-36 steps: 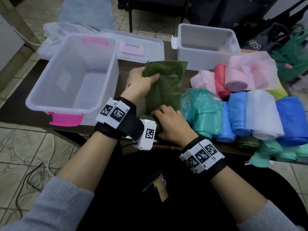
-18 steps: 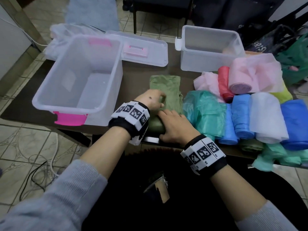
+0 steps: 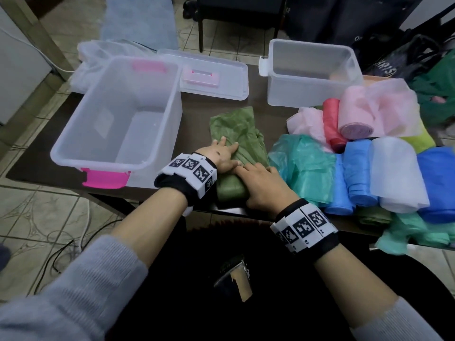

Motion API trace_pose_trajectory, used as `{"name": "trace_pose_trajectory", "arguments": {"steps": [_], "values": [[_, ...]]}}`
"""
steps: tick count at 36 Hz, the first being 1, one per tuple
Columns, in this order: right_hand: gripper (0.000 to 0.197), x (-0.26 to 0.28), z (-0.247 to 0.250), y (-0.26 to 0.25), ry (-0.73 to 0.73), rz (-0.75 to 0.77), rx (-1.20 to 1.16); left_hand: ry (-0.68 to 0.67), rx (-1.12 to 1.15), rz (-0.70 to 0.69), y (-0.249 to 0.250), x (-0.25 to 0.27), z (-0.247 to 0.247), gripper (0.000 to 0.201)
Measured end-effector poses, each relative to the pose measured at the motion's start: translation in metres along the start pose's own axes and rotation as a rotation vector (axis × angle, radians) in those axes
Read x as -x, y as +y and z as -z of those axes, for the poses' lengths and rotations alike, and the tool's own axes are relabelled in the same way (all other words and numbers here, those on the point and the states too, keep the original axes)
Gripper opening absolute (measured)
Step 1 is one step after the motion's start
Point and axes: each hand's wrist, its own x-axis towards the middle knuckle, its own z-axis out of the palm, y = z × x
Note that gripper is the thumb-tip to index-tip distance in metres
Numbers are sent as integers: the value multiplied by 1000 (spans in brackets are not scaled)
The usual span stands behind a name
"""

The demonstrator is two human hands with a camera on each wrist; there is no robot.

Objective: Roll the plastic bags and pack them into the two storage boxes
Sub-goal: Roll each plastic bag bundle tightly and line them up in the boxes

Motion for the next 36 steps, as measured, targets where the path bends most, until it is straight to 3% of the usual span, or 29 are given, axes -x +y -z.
{"name": "trace_pose_trajectory", "arguments": {"steps": [4,6,8,12,21,25,29,36], "values": [[72,2,-4,0,12,18,37,199,24,-88,2,3,-5,65],[71,2,-6,-1,16,18,53,236,66,-180,6,0,-5,59],[71,2,-6,-2,11,18,59,210,91,-246,7,-5,-5,55],[66,3,-3,0,-1,38,56,127,40,-219,3,-16,-5,56],[46,2,4,-4,-12,91,35,113,4,-263,-7,-22,-5,53],[46,2,0,-8,-34,81,39,103,13,-274,-8,-24,-5,53],[59,2,-5,-4,-6,76,-53,94,52,-277,-7,-24,-3,53],[56,6,-7,0,22,94,-57,79,146,-259,-3,-23,4,49]]}}
